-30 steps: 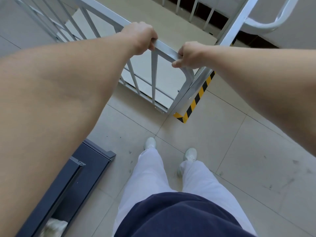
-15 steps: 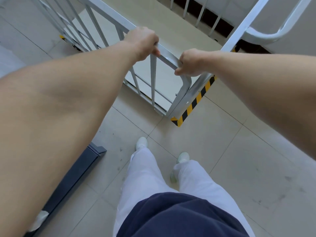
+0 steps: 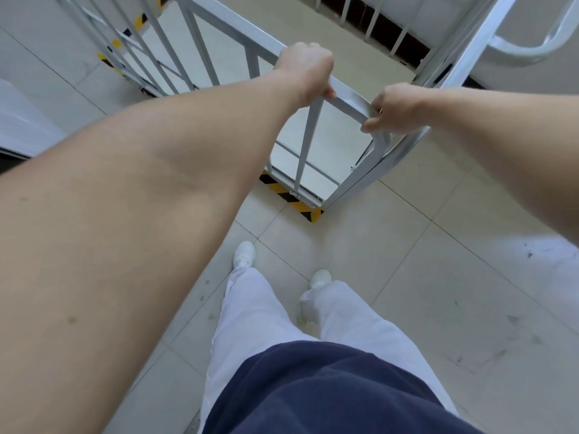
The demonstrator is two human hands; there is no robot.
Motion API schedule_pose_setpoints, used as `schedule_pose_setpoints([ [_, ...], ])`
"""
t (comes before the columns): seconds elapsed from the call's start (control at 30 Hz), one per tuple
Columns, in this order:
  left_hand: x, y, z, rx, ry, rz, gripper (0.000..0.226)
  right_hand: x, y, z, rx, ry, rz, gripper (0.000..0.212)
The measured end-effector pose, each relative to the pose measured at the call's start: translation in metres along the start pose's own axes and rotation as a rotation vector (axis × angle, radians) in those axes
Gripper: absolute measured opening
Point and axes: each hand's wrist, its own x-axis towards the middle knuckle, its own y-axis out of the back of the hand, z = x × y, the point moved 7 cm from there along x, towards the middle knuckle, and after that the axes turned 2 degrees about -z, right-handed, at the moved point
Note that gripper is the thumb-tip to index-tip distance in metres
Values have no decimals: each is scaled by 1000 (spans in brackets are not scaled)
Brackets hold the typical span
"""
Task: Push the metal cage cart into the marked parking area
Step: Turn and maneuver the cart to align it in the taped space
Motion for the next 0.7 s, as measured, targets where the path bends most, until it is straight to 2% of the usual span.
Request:
schedule_pose_setpoints([
  [0.53, 8, -4, 45, 40, 34, 15, 34, -13, 2, 42, -4, 18, -32, 30],
  [0.7, 8, -6, 66, 112, -46, -8, 39, -17, -1, 55, -4, -12, -123, 29],
])
